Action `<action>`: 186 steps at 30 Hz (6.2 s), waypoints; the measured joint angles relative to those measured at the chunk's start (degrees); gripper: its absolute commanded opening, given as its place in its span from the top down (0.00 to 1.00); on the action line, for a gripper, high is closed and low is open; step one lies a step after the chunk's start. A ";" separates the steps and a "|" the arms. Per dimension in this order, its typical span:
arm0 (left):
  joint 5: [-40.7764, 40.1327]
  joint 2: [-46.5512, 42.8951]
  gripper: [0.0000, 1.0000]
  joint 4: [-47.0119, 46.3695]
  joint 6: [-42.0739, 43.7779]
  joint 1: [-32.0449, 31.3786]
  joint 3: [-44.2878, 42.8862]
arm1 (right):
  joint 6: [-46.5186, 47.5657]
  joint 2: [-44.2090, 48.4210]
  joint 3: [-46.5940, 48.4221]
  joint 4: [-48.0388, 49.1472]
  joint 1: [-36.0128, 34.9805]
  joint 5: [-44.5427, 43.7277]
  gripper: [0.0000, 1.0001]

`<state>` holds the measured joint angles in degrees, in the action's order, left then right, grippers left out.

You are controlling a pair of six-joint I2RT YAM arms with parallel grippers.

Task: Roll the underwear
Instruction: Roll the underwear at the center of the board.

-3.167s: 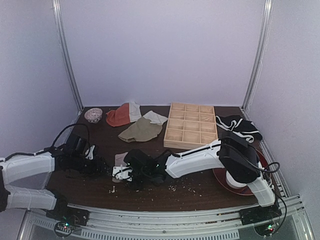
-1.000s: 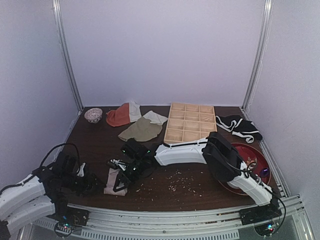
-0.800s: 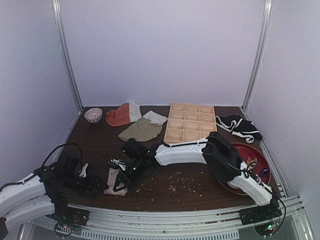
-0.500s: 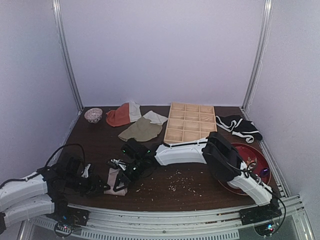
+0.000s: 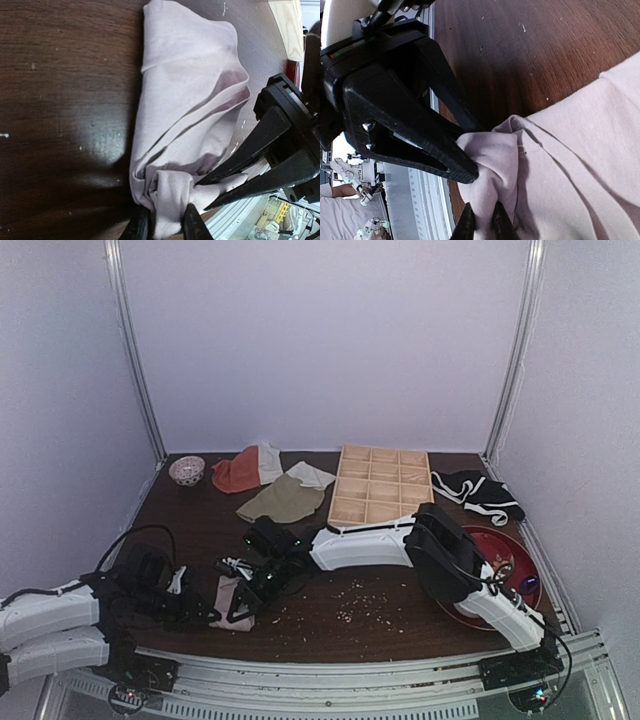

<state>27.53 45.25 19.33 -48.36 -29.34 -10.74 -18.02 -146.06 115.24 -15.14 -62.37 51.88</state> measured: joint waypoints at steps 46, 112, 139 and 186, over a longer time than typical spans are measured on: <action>0.74 -0.39 1.00 -1.60 -0.48 -0.02 0.72 | 13.84 19.02 -26.38 16.81 -1.36 -21.18 0.68; 0.81 0.76 1.00 -1.27 -0.20 -0.02 -0.04 | 48.87 15.93 -29.11 26.97 -12.00 -44.17 0.70; 0.83 0.37 1.00 -1.22 -0.17 -0.02 -0.04 | 42.58 15.91 -28.17 25.00 -9.94 -41.35 0.78; -4.74 -5.95 0.45 7.34 -0.98 0.76 -4.72 | 0.22 6.86 -16.24 19.08 3.56 -4.52 1.00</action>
<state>22.79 39.31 26.68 -49.34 -28.58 -15.46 -17.80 -139.20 99.00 3.95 -58.81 47.35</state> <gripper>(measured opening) 0.549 0.060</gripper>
